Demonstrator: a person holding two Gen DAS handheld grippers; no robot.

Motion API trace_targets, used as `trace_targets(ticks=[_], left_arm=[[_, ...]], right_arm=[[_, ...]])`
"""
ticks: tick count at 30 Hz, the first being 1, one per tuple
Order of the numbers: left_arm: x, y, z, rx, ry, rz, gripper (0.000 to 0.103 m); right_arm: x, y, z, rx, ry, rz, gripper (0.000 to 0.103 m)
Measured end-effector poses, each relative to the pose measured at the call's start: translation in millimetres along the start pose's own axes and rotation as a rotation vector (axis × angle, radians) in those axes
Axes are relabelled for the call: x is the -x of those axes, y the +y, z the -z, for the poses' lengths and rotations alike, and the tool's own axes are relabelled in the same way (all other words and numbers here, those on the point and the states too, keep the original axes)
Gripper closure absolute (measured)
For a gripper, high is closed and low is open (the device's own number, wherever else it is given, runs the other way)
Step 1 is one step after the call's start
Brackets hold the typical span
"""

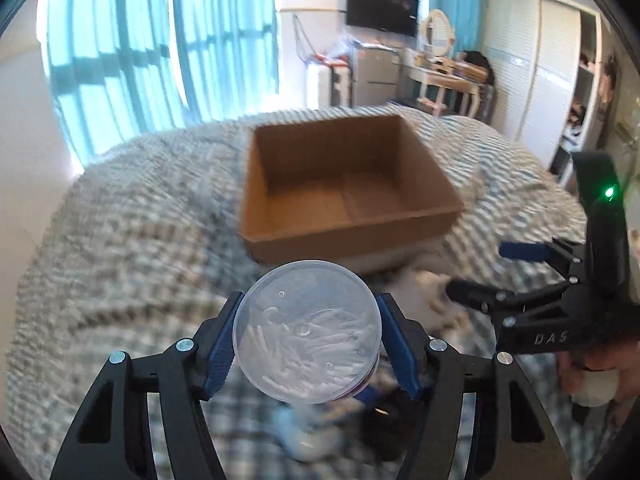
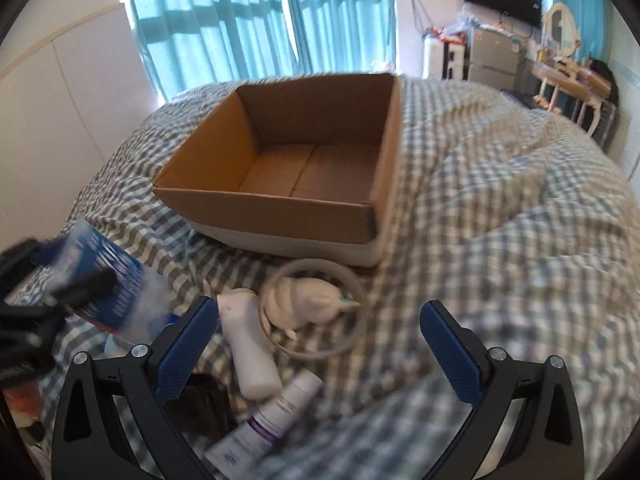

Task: Organize objects
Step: 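Grasp the clear swab container with the left tool while the right tool grasps the tape roll, then carry both items over the cardboard box and open both tools to drop them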

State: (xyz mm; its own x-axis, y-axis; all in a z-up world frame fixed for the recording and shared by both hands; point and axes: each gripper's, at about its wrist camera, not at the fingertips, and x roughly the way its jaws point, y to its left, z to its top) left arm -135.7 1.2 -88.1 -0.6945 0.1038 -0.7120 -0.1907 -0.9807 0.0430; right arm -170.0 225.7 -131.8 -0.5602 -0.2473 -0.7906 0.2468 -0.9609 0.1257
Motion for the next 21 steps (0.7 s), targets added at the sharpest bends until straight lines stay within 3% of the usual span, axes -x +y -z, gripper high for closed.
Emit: trace_targets(ticks=[8, 12, 21], left_arm=[[-27.5, 21.1, 1.6, 0.036, 0.039, -0.029, 0.036], [-33.5, 25.6, 5.9, 0.053, 0.056, -0.017, 0.037], [-22.3, 21.9, 9.0, 0.060, 0.044, -0.013, 0.037]], right_arm=[[-49.5, 0.9, 0.6, -0.014, 0.119, 0.003, 0.004], [-61.2, 0.5, 4.0, -0.020, 0.151, 0.012, 0.015], [-33.8, 13.7, 14.3, 0.020, 0.105, 0.028, 0.017]])
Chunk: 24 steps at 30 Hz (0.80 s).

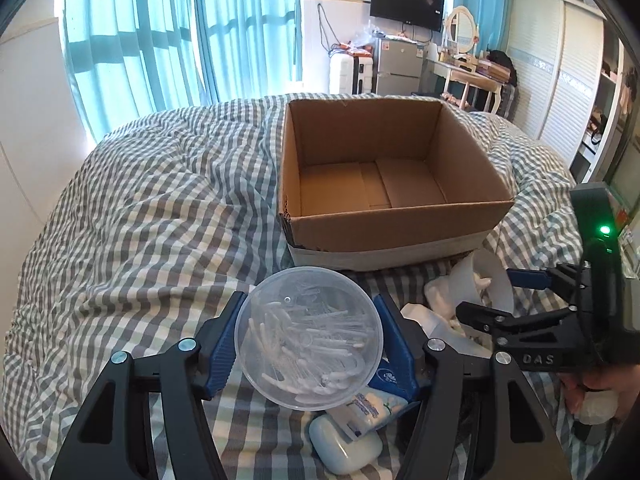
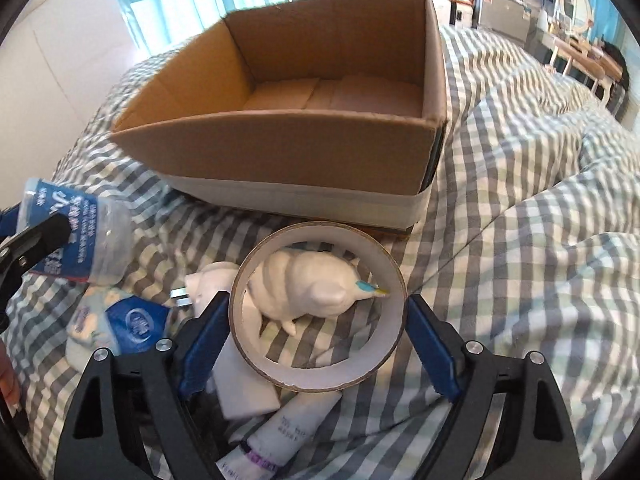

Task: Organize objects
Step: 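Carry both items over the cardboard box and open both tools to drop them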

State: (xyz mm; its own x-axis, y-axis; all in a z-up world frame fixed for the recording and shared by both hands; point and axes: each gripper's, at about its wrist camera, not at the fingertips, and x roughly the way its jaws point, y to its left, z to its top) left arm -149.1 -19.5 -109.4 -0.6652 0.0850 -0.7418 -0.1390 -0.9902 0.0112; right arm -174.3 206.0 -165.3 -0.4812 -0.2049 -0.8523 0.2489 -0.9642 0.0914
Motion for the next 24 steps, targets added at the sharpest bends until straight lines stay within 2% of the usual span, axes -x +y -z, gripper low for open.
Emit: trace_targets(ticks=[8, 14, 17, 21, 24], left_arm=[[46.4, 5.6, -12.4, 0.029, -0.090, -0.003, 0.038], [77.7, 5.7, -45.4, 0.027, -0.180, 0.014, 0.039], [83.0, 7.0, -67.9, 0.025, -0.203, 0.039, 0.039], [76.4, 8.6, -102.9, 0.029, -0.225, 0.037, 0.039], [64.3, 8.0, -123.8, 0.025, -0.240, 0.068, 0.039]], right_arm=[[80.2, 20.5, -3.7, 0.058, -0.153, -0.002, 0.017], [132.6, 33.2, -34.2, 0.109, -0.275, 0.016, 0.017], [149.9, 35.5, -51.8, 0.120, -0.325, 0.030, 0.018], [152.2, 30.2, -84.5, 0.103, -0.356, 0.018, 0.018], [148.1, 23.5, -110.8, 0.084, -0.370, 0.013, 0.018]])
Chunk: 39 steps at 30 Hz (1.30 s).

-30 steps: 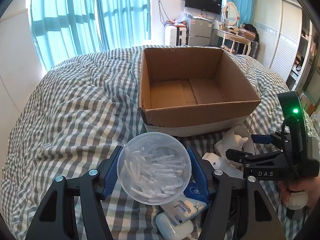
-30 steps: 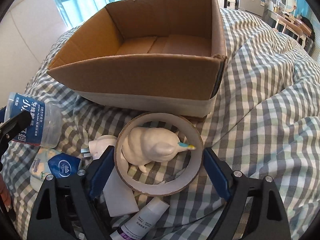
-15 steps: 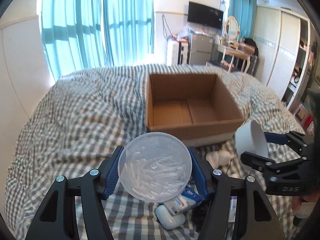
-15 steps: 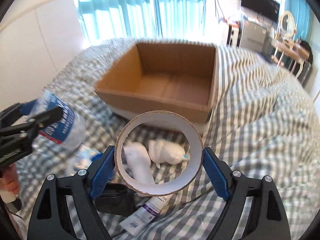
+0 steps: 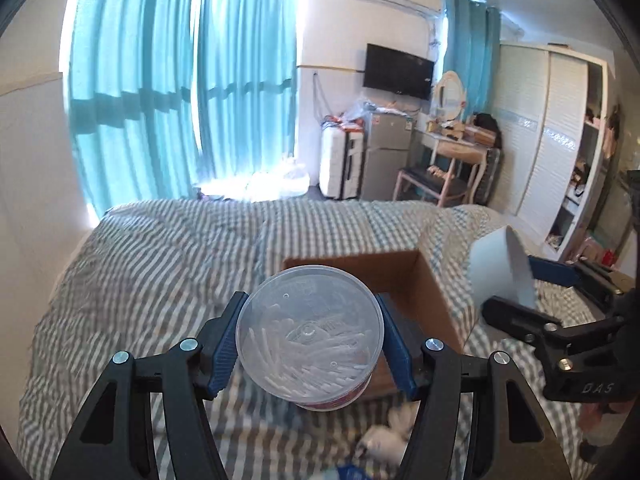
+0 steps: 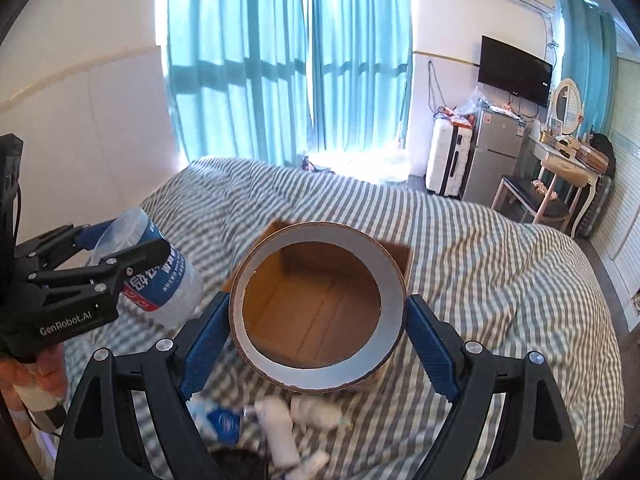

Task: Organize objects
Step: 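Carry both items over the cardboard box and open both tools to drop them, then grasp the tissue pack with the left tool while the right tool grasps the white tube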

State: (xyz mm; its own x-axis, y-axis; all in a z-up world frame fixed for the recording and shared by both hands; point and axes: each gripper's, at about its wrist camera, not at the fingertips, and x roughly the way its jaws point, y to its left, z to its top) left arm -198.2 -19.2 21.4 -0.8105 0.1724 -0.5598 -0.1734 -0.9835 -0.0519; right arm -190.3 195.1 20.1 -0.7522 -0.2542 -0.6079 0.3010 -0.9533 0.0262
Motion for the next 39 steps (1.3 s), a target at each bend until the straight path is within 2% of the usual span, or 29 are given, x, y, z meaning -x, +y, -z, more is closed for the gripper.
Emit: trace_targets(ticks=[3, 8, 11, 15, 21, 23, 25, 29, 30, 31, 33, 39], left_arm=[[-27.2, 0.3, -13.8, -0.015, -0.013, 0.021, 0.039], [-85.3, -0.3, -17.8, -0.043, 0.026, 0.056, 0.039], [-115.6, -1.6, -11.3, -0.071, 0.048, 0.052, 0.039], [-148.5, 2.2, -1.9, -0.061, 0.088, 0.100, 0.039], [-180.1, 1.3, 9.0, -0.087, 0.130, 0.124, 0.039], [-186.2, 0.5, 14.4, -0.093, 0.145, 0.134, 0.039], [-187.9, -1.4, 19.9, -0.109, 0.148, 0.129, 0.039], [-188.9, -4.5, 24.5, -0.137, 0.157, 0.113, 0.038], [-185.4, -4.8, 24.3, -0.133, 0.149, 0.122, 0.033], [-181.3, -6.5, 23.5, -0.127, 0.141, 0.130, 0.020], [-169.7, -7.1, 19.4, -0.111, 0.118, 0.128, 0.009], [-119.7, -8.2, 2.0, -0.079, 0.095, 0.126, 0.009]], right_arm=[[-17.7, -10.8, -17.5, -0.031, -0.001, -0.008, 0.018], [-79.7, -32.3, -37.7, -0.088, 0.050, -0.003, 0.018], [-114.9, -46.5, -37.1, -0.126, 0.106, 0.002, 0.018], [-144.3, -62.9, -28.7, -0.178, 0.145, -0.031, 0.018], [-172.1, -70.3, -21.3, -0.166, 0.169, -0.046, 0.017], [-177.8, -67.5, -19.2, -0.143, 0.167, -0.016, 0.017], [-179.8, -65.1, -16.5, -0.119, 0.154, 0.008, 0.017], [-173.6, -67.9, -15.8, -0.134, 0.123, -0.016, 0.016], [-170.0, -67.5, -16.8, -0.136, 0.110, -0.014, 0.016], [-162.8, -67.9, -18.0, -0.140, 0.088, -0.008, 0.012], [-149.3, -67.3, -21.9, -0.153, 0.056, 0.004, 0.007], [-84.0, -64.8, -37.1, -0.173, -0.025, 0.008, 0.007]])
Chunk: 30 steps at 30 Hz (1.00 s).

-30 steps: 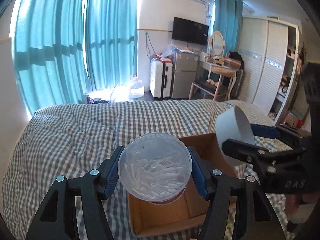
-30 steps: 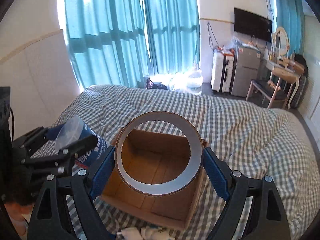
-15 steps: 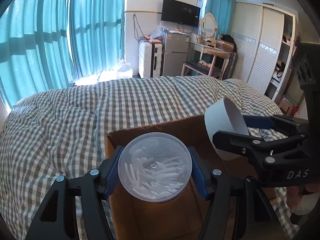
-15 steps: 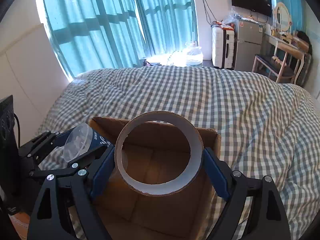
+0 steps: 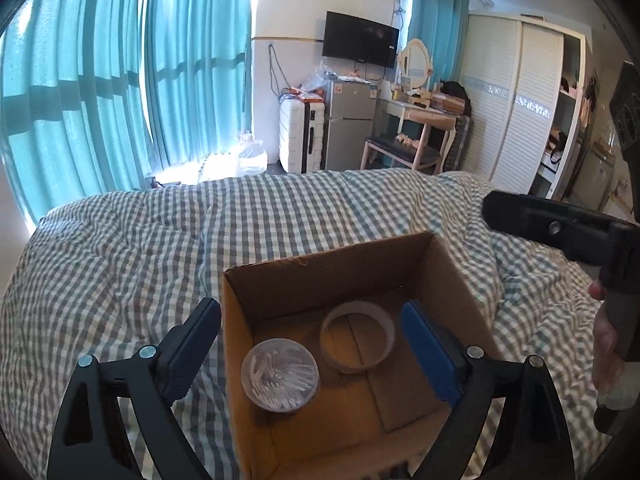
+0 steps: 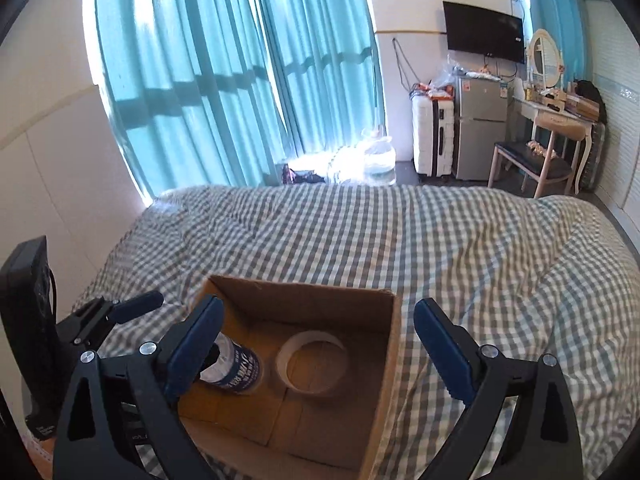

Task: Organize objects
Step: 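Grasp the tissue pack with the left tool while the right tool grasps the white tube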

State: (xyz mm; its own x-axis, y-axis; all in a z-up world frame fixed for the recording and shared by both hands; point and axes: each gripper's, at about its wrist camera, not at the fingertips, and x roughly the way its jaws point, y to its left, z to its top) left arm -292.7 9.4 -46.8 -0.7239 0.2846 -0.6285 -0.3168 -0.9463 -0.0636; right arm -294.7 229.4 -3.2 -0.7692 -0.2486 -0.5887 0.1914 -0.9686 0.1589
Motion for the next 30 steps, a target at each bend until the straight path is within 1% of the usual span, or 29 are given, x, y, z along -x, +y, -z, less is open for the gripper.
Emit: trace_targets(ticks=[3, 6, 7, 11, 13, 16, 18, 20, 22, 24, 25, 27, 30], left_arm=[[33.2, -0.8, -2.1, 0.019, 0.000, -0.012, 0.008], [72.6, -6.1, -1.2, 0.017, -0.008, -0.054, 0.007], [81.4, -8.3, -0.5, 0.014, -0.013, -0.062, 0.005], [122.4, -13.8, 11.7, 0.005, -0.026, -0.114, 0.004], [134.1, -18.5, 19.0, 0.005, -0.025, -0.130, 0.002], [145.8, -22.3, 38.8, 0.004, -0.028, -0.175, 0.002], [148.6, -22.8, 52.0, 0.008, -0.028, -0.194, 0.001], [146.7, -25.0, 70.1, 0.003, -0.020, -0.220, 0.001], [140.2, -25.2, 90.0, 0.005, 0.003, -0.246, 0.001], [128.9, -25.1, 111.5, 0.013, 0.040, -0.251, 0.001], [122.3, -24.9, 125.1, 0.018, 0.061, -0.246, 0.001], [110.1, -23.4, 141.9, 0.038, 0.096, -0.237, 0.001], [89.3, -23.3, 160.4, 0.073, 0.160, -0.183, 0.001]], right_arm=[[42.5, 9.2, -3.6, 0.038, -0.036, 0.013, 0.007], [83.4, 21.1, -1.7, 0.073, -0.066, 0.035, 0.007], [95.1, 25.0, 0.4, 0.083, -0.069, 0.033, 0.007], [136.7, 37.0, 17.9, 0.103, -0.062, 0.016, 0.007], [149.0, 40.5, 27.4, 0.106, -0.056, 0.008, 0.007], [161.9, 48.0, 50.6, 0.120, -0.044, -0.005, 0.007], [163.2, 50.0, 69.4, 0.124, -0.027, -0.011, 0.007], [158.9, 48.0, 92.3, 0.105, 0.018, -0.026, 0.007], [145.0, 42.8, 118.8, 0.060, 0.089, -0.010, 0.007], [129.4, 39.3, 141.3, 0.044, 0.138, 0.001, 0.007], [120.5, 37.2, 151.9, 0.039, 0.166, 0.005, 0.007], [100.8, 29.6, 171.7, 0.022, 0.226, 0.034, 0.007], [77.7, 25.8, 188.0, 0.027, 0.283, 0.042, 0.007]])
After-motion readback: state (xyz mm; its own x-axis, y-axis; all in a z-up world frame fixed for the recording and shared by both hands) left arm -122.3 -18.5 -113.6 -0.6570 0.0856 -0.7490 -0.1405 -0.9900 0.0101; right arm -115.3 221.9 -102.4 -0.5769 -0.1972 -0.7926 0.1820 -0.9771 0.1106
